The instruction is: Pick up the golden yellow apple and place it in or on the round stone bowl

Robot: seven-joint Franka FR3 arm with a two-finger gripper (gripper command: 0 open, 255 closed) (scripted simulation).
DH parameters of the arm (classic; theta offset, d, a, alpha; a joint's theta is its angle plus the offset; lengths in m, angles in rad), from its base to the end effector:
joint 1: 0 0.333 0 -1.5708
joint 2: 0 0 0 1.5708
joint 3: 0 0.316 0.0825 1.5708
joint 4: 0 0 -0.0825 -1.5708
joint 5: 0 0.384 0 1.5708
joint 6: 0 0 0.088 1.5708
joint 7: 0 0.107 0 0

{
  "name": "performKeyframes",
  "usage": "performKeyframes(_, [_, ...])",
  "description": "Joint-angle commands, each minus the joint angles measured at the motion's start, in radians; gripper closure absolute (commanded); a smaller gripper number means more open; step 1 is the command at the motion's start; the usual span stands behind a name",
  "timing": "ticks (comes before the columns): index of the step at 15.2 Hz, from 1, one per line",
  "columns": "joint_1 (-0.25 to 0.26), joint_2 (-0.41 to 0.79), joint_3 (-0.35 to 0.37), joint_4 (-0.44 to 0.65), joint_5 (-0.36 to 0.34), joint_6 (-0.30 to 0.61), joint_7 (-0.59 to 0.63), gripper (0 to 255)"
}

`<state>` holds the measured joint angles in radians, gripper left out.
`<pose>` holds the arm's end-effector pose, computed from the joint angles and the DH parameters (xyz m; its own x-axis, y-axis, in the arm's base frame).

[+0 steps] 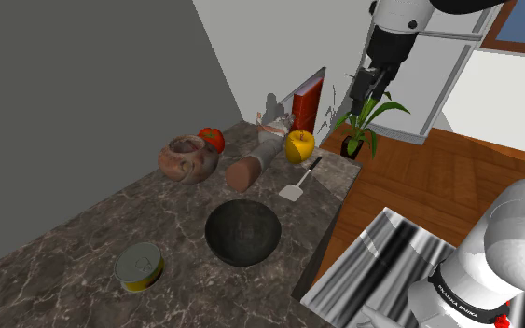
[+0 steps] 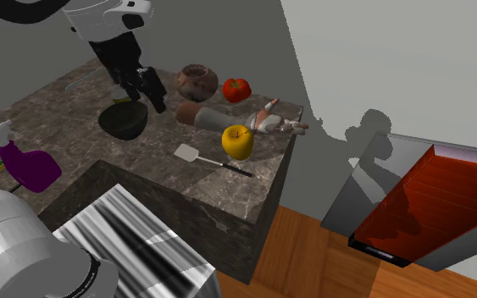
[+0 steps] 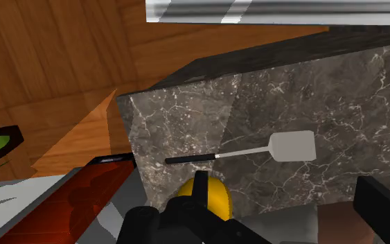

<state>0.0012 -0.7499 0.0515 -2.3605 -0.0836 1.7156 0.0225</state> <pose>0.3306 0.0141 0.5907 0.9939 0.0320 0.1058 0.0196 -0.9931 0.1160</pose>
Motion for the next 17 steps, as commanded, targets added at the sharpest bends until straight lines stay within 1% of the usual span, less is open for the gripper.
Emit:
performKeyframes(1, [0.0,0.0,0.0,0.0,0.0,0.0,0.0,0])
performKeyframes(5, [0.012,0.079,-0.069,-0.037,-0.038,0.143,-0.138,0])
performKeyframes(10, [0.031,0.217,-0.15,-0.04,-0.067,0.317,-0.31,0])
performKeyframes(14, [0.053,0.35,-0.211,-0.011,-0.067,0.445,-0.452,0])
performKeyframes(17, [0.072,0.46,-0.251,0.03,-0.048,0.53,-0.564,0])
